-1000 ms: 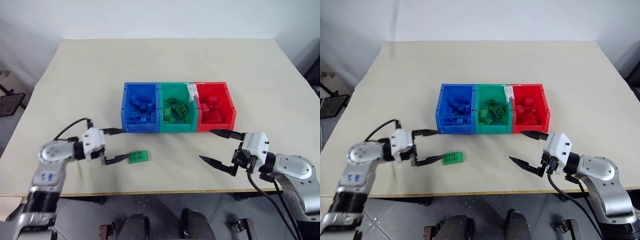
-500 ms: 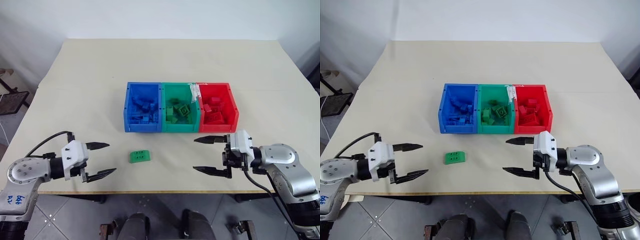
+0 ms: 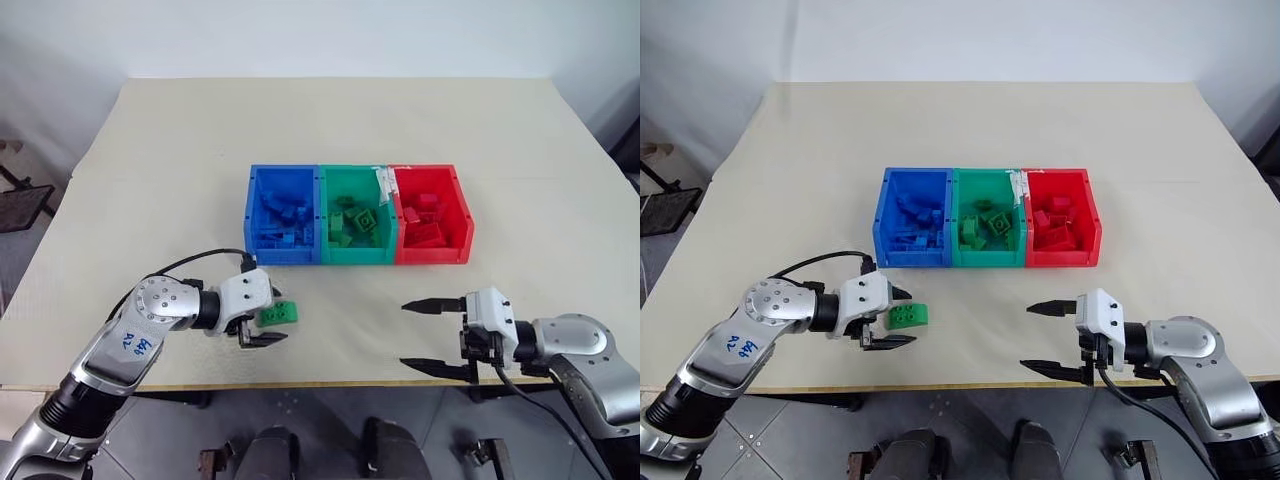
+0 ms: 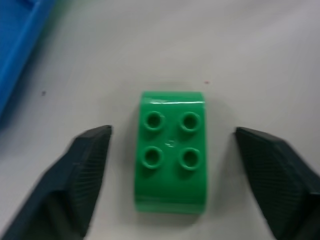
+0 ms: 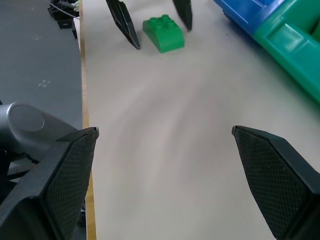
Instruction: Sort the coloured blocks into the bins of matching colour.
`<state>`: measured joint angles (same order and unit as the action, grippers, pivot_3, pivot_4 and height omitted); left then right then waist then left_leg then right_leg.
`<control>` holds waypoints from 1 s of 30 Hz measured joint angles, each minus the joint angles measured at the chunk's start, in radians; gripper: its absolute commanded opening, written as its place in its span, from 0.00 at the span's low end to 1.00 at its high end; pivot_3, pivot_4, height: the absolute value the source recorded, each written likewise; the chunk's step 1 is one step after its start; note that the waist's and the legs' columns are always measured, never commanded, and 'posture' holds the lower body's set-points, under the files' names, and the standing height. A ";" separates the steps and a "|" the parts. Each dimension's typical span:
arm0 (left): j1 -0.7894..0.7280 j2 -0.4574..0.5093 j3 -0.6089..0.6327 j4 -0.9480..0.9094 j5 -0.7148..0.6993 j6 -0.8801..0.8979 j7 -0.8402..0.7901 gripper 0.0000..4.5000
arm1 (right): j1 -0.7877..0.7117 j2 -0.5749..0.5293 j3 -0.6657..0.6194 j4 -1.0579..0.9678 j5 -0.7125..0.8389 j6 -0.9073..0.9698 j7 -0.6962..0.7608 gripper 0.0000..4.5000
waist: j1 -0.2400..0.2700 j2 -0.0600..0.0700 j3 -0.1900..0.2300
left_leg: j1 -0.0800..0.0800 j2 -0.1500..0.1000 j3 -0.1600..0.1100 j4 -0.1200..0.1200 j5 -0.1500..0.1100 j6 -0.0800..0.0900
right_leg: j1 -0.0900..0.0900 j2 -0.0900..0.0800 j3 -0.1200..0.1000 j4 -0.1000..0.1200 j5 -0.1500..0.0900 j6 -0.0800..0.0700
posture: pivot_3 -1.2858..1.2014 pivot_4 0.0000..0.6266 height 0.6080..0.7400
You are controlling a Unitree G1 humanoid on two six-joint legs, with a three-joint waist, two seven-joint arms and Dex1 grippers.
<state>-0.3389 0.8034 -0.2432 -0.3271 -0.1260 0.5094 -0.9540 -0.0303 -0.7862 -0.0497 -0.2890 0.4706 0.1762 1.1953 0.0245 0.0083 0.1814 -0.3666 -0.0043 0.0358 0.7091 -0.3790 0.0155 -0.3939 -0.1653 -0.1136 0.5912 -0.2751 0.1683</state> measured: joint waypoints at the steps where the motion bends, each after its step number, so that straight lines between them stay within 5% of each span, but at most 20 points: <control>1: -0.002 0.000 -0.007 0.000 0.001 -0.004 -0.005 0.65 | 0.003 0.000 -0.001 -0.003 0.000 -0.001 -0.007 1.00 | 0.002 0.000 0.000 | 0.000 0.000 0.000 0.001 0.000 0.000 | 0.000 0.000 0.000 0.000 0.000 0.000 | 0.52 0.24 1.00; 6: -0.013 -0.010 -0.023 0.003 0.002 -0.003 -0.020 0.33 | 0.022 0.001 -0.011 -0.021 -0.003 -0.006 -0.036 1.00 | 0.004 0.000 0.000 | 0.000 0.000 0.000 0.003 0.000 0.000 | 0.001 0.000 0.000 0.000 0.000 0.000 | 0.52 0.24 1.00; 11: -0.065 -0.139 -0.009 0.055 -0.032 0.040 0.015 0.33 | 0.059 0.043 -0.073 -0.054 -0.016 -0.049 -0.110 1.00 | 0.018 0.000 0.000 | -0.002 0.000 -0.001 0.006 0.000 0.000 | 0.001 0.000 0.000 0.000 0.000 0.000 | 0.52 0.24 1.00; 16: -0.215 -0.367 0.047 0.080 -0.128 0.074 0.105 0.33 | 0.129 0.088 -0.186 -0.142 0.033 -0.015 -0.231 1.00 | 0.035 -0.001 0.000 | -0.003 -0.001 -0.002 0.008 0.000 0.000 | 0.002 0.000 0.000 0.001 0.000 0.000 | 0.52 0.24 1.00; 20: -0.483 -0.564 0.030 0.324 -0.041 -0.043 0.275 0.33 | 0.221 0.149 -0.321 -0.252 0.102 0.062 -0.396 1.00 | 0.051 -0.002 -0.001 | -0.002 -0.002 0.000 0.008 0.000 0.000 | 0.003 0.000 0.001 0.000 0.000 0.000 | 0.52 0.24 1.00; 26: -0.638 -0.643 -0.005 0.768 0.077 -0.281 0.325 0.33 | 0.293 0.155 -0.351 -0.320 0.099 0.084 -0.454 1.00 | 0.029 -0.002 -0.001 | -0.003 -0.002 0.001 0.005 0.000 0.001 | 0.000 0.000 0.001 -0.001 0.000 0.000 | 0.52 0.24 1.00; 30: -0.688 -0.653 -0.004 0.905 0.103 -0.372 0.321 0.63 | 0.311 0.159 -0.351 -0.350 0.099 0.085 -0.476 1.00 | 0.026 -0.002 -0.001 | -0.003 -0.002 0.002 0.004 0.000 0.001 | 0.000 0.000 0.000 -0.001 0.000 0.000 | 0.52 0.24 1.00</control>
<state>-1.0266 0.1502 -0.2467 0.5782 -0.0234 0.1373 -0.6326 0.2803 -0.6269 -0.4011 -0.6388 0.5701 0.2617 0.7190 0.0510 0.0065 0.1802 -0.3694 -0.0058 0.0373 0.7134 -0.3794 0.0169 -0.3940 -0.1652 -0.1131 0.5902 -0.2749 0.1686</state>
